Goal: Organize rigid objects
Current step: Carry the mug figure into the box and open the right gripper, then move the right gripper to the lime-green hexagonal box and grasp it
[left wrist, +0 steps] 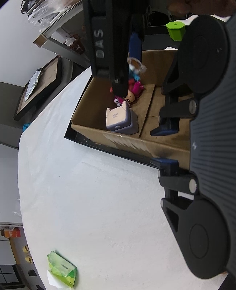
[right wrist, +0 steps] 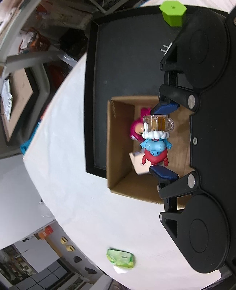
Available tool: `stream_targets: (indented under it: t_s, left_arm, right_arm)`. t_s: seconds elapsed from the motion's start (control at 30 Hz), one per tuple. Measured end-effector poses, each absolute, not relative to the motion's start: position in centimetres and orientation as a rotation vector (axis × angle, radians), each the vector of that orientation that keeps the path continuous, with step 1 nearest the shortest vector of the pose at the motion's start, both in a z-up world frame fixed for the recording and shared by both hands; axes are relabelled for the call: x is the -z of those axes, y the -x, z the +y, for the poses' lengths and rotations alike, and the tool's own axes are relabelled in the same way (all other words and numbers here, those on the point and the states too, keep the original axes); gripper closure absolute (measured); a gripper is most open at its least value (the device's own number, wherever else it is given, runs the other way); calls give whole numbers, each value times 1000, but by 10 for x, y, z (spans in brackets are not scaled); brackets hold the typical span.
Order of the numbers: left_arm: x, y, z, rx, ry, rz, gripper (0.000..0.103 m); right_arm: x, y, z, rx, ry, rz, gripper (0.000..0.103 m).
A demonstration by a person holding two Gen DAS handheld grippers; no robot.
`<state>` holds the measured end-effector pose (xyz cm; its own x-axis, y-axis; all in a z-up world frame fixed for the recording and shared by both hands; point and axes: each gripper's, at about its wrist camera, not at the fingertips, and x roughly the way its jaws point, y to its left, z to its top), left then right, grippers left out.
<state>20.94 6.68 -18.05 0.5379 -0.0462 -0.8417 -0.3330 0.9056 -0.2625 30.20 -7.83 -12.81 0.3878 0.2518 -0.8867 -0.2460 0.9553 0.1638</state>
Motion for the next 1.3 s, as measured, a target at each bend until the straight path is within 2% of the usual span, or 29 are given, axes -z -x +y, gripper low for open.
stream_targets:
  t_s: [0.1,0.53,0.93,1.3]
  left_arm:
    - [182,-209,71,-183,437,995,86]
    - [184,-208,79,-180,479,1000,87]
    - [180,-208,71,-197,429,989,86]
    - [176,-212,62,-200,377,997,82]
  right_arm:
    - [133,-301,-71,-328,-16,1152,45]
    - [138,-297,-60,-374,-92,1209,41]
    - [107,-288,-138,-292,-146,1105,41]
    - [115,-284,-227,-119,-215,1076,38]
